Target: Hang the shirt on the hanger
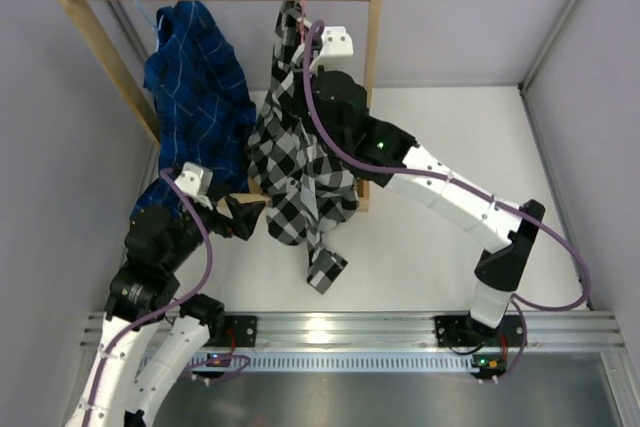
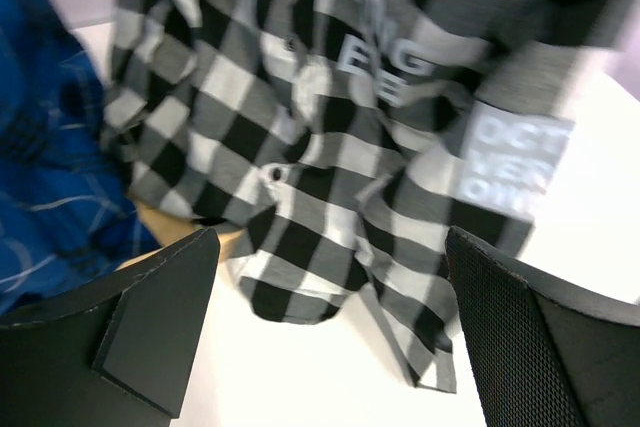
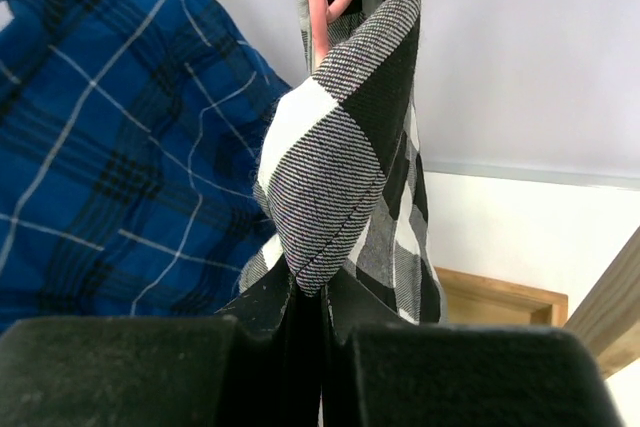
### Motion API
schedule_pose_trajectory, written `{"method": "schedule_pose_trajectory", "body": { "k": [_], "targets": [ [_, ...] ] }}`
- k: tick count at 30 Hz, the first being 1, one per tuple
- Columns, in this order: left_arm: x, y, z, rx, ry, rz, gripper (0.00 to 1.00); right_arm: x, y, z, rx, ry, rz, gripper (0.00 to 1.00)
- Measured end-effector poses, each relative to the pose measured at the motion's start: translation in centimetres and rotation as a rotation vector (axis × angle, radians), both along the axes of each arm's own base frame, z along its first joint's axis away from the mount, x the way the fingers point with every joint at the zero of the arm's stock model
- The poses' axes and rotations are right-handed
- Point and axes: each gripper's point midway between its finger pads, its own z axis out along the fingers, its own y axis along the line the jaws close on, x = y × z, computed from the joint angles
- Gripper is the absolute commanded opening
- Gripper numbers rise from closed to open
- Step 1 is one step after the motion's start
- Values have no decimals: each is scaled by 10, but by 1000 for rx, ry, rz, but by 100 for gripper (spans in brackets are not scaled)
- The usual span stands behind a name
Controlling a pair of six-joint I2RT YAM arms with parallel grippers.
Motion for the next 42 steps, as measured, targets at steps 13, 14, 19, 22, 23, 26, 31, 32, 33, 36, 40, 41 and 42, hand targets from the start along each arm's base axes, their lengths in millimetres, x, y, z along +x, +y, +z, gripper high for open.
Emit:
{"method": "schedule_pose_trajectory", "body": {
  "k": [13,14,19,22,23,26,31,32,33,36,40,41,42],
  "targets": [
    [-14,-12,-1,-37,-19,-89,98,23,-9,-26,-60,57,-32,56],
    [-12,-8,-2,-44,-15,-53,98,23,-8,-29,-61,58,-35,68],
    [0,11,-4,-52,-10,78,98,13,-9,-43,-110,64,-41,100],
    [5,23,-4,-46,-13,152,98,-8,-13,-44,-142,59,-7,99],
    [8,29,-5,-41,-10,190,98,-19,-17,-42,-149,53,16,99],
    [15,44,-10,-26,3,280,98,-51,-43,-37,-154,39,77,99],
    [23,60,-17,-6,30,374,98,-90,-152,-47,-132,-18,-24,100],
    [23,62,-18,-3,33,385,98,-95,-175,-58,-133,-20,-68,99],
    [24,63,-19,-2,35,391,98,-98,-196,-69,-135,-24,-110,99],
    [23,63,-27,5,46,391,98,-107,-238,-117,-196,-9,-190,99],
    [23,62,-37,16,68,389,98,-121,-271,-178,-283,42,-225,99],
    [22,62,-38,17,70,386,98,-126,-279,-186,-284,53,-227,99],
    [22,62,-38,17,70,382,98,-131,-287,-189,-271,60,-229,99]
  ]
}}
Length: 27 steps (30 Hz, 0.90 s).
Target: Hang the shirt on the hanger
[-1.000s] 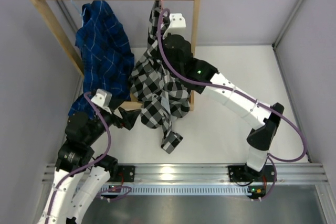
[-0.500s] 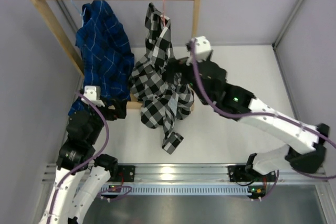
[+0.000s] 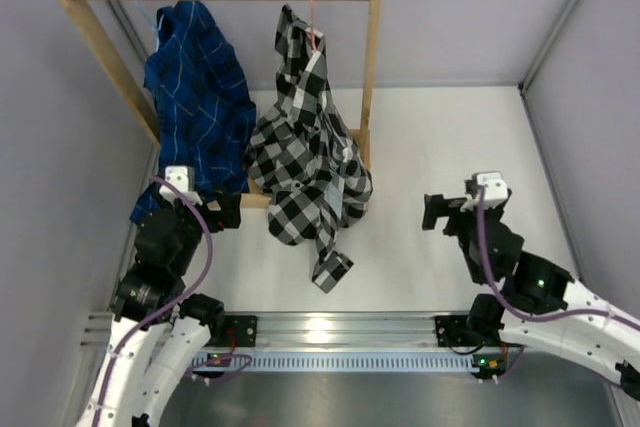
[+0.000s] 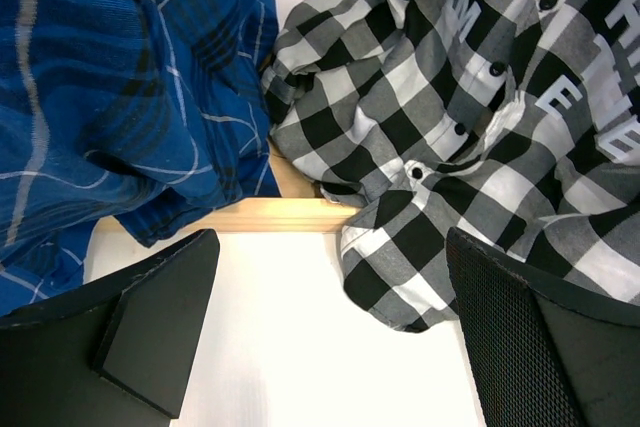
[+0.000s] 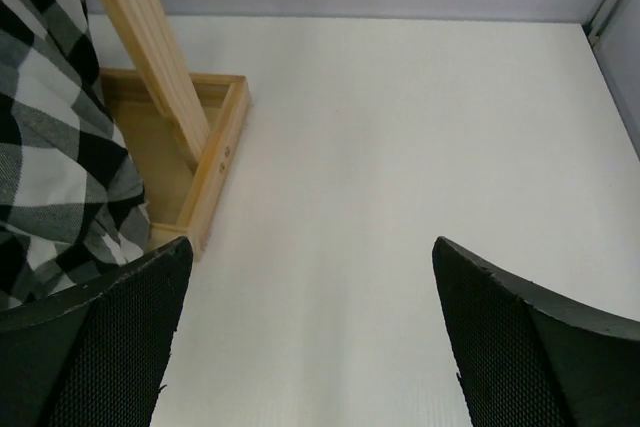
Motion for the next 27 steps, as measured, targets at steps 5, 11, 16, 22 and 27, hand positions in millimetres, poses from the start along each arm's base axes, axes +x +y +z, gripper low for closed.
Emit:
{"method": "schedule_pose_trajectory", "body": {
  "k": [5,11,16,22,27],
  "targets": [
    [-2,-7,-1,-2,5,-44,98,-19,-30,15,123,-17,-16,99],
    [-4,-11,-7,1,18,-72,98,-20,-41,10,56,46,-81,100],
    [-3,-11,-12,6,28,-70,98,-15,-40,1,-45,94,-129,99],
    [4,-6,-21,17,66,-41,98,-14,-47,8,-51,83,-175,99],
    [5,-3,-22,16,72,-30,98,-16,-54,13,-31,67,-188,100]
  ]
}}
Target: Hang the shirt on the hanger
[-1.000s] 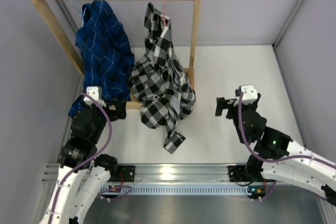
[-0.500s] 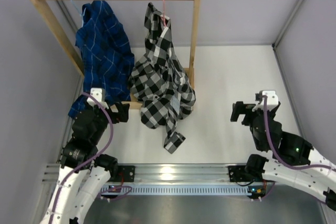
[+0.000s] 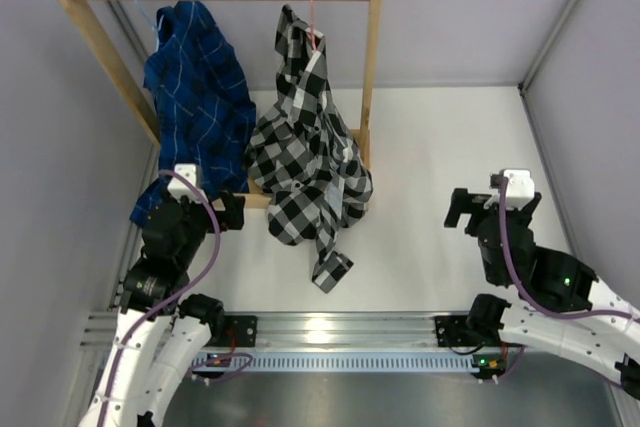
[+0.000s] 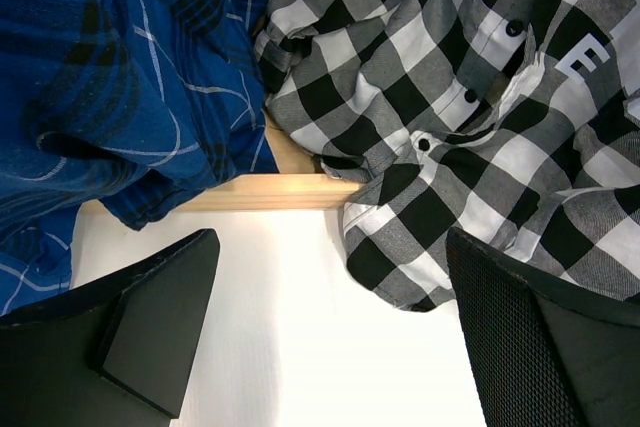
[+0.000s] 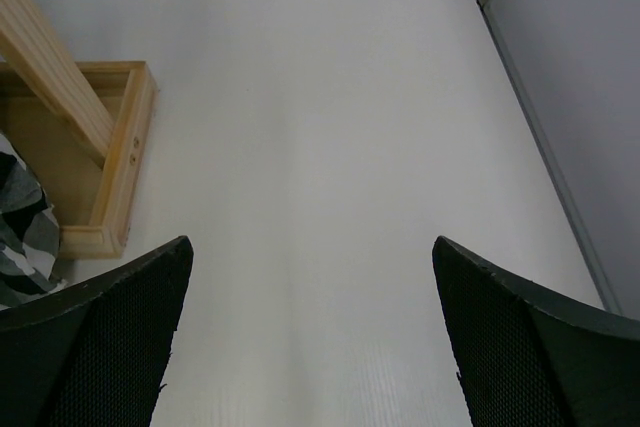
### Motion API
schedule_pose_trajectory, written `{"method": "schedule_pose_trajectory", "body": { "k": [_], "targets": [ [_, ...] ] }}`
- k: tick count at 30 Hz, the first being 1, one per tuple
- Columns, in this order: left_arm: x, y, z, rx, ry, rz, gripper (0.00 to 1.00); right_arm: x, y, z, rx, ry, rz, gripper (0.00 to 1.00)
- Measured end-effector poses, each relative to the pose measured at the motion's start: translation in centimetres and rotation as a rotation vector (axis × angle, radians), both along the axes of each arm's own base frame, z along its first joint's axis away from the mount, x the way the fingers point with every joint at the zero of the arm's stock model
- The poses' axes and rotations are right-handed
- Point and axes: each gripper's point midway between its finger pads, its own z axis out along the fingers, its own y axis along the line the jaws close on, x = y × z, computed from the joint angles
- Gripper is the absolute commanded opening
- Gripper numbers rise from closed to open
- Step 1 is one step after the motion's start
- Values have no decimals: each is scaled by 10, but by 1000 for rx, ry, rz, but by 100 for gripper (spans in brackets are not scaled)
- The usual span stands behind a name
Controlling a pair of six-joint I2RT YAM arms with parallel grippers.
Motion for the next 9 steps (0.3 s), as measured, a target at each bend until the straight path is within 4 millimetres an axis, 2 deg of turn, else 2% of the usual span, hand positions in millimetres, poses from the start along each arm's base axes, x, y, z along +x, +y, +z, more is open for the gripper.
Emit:
{"method": "schedule_pose_trajectory", "body": {
  "k": [9],
  "targets": [
    [0,-4,-3,-9,13,-18,98,-1,-1,1,24,-6,-6,100]
  ]
}}
